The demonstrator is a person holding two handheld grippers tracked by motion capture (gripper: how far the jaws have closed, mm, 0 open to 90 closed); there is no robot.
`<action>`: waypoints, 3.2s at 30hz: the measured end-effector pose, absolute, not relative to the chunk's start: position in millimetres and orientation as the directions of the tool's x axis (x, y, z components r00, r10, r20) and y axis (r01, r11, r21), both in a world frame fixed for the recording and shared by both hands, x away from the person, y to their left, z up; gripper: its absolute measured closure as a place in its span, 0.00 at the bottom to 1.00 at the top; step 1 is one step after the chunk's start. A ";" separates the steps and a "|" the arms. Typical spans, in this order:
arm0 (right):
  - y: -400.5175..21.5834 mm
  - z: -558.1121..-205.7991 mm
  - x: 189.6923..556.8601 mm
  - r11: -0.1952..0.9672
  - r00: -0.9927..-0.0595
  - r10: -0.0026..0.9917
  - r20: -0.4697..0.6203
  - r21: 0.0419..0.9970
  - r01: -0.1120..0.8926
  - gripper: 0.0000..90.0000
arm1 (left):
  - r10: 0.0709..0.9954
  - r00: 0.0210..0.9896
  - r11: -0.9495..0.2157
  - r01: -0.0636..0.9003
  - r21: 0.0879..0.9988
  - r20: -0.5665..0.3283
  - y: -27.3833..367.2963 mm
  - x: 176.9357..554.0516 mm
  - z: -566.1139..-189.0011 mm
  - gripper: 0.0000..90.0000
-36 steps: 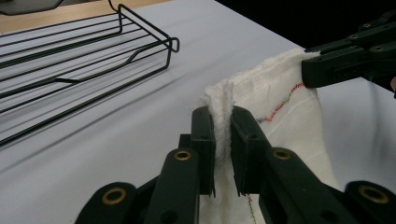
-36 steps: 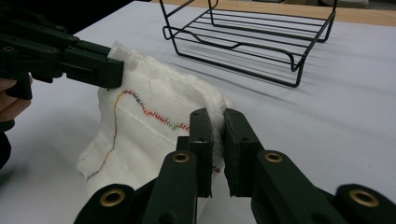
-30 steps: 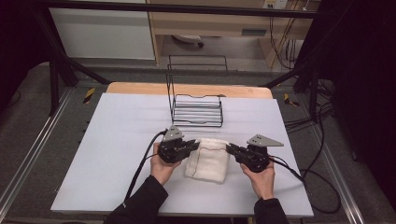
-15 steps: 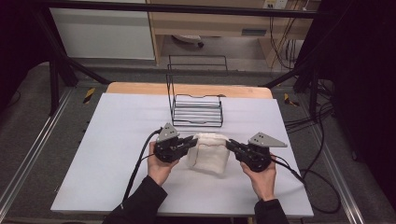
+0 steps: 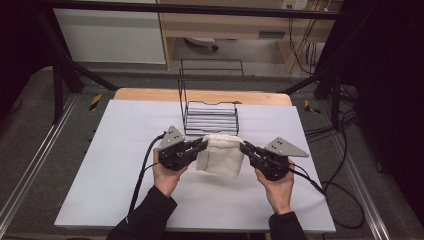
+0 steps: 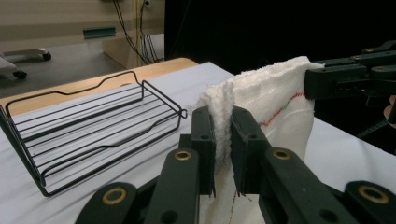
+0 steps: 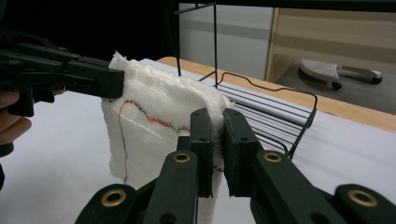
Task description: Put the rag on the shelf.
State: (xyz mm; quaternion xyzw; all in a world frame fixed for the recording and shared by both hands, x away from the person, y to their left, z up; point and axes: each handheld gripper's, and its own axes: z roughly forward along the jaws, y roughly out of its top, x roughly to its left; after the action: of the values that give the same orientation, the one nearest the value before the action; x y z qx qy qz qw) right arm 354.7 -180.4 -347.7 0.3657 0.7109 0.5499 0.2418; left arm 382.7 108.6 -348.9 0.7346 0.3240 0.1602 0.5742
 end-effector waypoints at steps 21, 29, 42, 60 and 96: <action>-169.1 -323.0 359.1 0.091 -0.620 0.784 0.035 0.981 0.170 0.93 | 0.677 0.725 -0.070 0.232 0.970 -0.124 120.0 386.6 -321.0 0.89; -163.0 -312.4 362.0 0.082 -0.614 0.789 0.016 0.988 0.132 0.93 | 0.684 0.720 -0.051 0.208 0.977 -0.118 125.0 388.8 -310.1 0.89; -154.8 -290.9 369.7 0.068 -0.613 0.790 -0.003 0.994 0.082 0.93 | 0.693 0.712 -0.023 0.175 0.984 -0.110 132.3 394.9 -287.9 0.89; -146.3 -259.9 381.2 0.065 -0.601 0.798 -0.040 0.998 0.019 0.93 | 0.708 0.700 0.009 0.126 0.992 -0.095 137.5 404.9 -259.8 0.89; -138.1 -199.0 412.1 0.028 -0.554 0.829 -0.068 0.996 -0.081 0.93 | 0.730 0.680 0.071 0.025 0.997 -0.068 135.7 430.7 -200.5 0.89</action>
State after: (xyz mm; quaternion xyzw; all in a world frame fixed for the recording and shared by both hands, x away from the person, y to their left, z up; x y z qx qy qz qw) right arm 412.1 -138.1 -199.0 0.3025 0.6188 0.6280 0.3623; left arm 430.7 135.7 -200.5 0.6283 0.3004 0.2645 0.6671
